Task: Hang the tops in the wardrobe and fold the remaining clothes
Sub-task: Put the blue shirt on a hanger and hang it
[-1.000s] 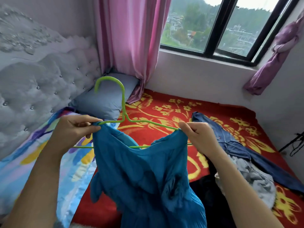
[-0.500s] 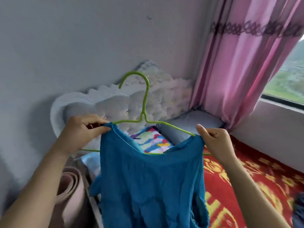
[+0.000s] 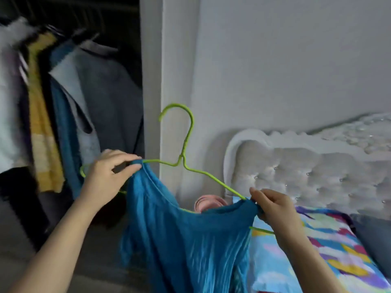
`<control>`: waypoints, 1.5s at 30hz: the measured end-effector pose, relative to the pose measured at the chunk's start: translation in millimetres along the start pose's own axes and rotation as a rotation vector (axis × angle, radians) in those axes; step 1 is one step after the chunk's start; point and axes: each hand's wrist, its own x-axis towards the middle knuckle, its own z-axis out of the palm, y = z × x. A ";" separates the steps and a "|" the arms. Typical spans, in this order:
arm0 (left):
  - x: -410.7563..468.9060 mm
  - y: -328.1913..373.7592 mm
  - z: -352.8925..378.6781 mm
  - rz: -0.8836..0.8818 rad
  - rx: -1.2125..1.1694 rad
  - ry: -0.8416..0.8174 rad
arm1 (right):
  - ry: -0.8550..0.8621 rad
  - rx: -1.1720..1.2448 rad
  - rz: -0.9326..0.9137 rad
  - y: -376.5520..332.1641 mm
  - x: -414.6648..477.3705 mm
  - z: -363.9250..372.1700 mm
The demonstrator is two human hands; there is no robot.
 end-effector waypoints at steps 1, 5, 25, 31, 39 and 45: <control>-1.0 -10.9 -19.2 0.018 0.083 0.073 | -0.026 0.037 0.017 -9.4 -2.3 22.1; -5.7 -53.3 -73.4 -0.008 0.185 0.240 | -0.055 0.201 0.127 -34.9 -14.3 86.4; 23.0 -263.9 -239.2 -0.244 0.094 0.197 | 0.142 0.592 -0.002 -167.6 -7.6 383.4; 91.4 -266.7 -244.1 -0.104 0.134 0.189 | 0.119 0.494 -0.074 -209.2 51.0 421.4; 224.8 -279.7 -209.8 0.011 0.392 0.068 | 0.105 0.456 -0.302 -252.7 168.1 456.9; 345.5 -297.7 -183.9 0.046 0.599 0.009 | 0.050 0.403 -0.357 -287.5 268.5 470.4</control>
